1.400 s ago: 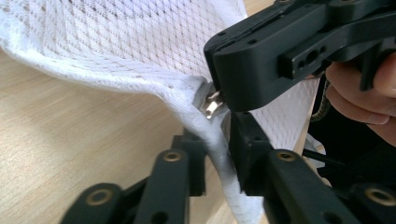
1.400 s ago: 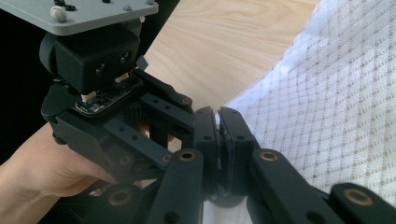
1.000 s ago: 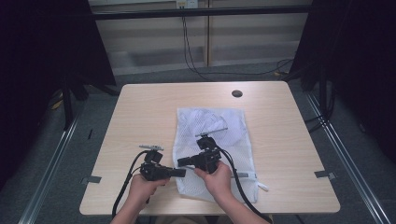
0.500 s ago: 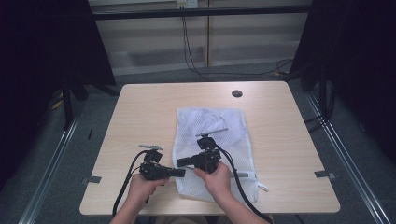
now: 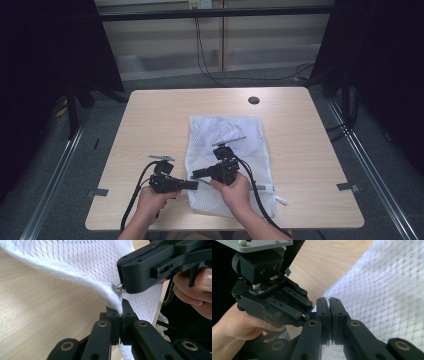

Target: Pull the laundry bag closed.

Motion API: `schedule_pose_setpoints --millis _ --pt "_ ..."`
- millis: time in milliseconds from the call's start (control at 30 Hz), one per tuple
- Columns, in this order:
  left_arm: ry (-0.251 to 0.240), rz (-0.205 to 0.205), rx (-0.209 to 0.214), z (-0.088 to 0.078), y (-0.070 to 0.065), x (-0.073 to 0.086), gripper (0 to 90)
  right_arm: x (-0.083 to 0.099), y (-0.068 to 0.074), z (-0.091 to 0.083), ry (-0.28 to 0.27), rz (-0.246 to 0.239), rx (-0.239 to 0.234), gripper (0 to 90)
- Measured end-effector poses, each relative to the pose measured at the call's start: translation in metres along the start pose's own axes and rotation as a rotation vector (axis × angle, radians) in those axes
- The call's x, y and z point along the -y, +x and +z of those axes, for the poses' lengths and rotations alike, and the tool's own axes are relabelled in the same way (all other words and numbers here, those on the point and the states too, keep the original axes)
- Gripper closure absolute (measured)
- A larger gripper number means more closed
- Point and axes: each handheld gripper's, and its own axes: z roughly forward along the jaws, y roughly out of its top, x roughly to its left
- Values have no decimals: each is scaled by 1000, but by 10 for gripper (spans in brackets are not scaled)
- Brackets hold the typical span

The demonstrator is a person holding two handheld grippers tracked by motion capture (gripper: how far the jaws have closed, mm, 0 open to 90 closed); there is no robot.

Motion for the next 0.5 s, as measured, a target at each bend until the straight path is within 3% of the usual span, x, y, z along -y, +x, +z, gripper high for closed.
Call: schedule_pose_setpoints --millis 500 --pt "-12 -3 5 -2 0 0 884 3 -7 -8 -7 -9 13 868"
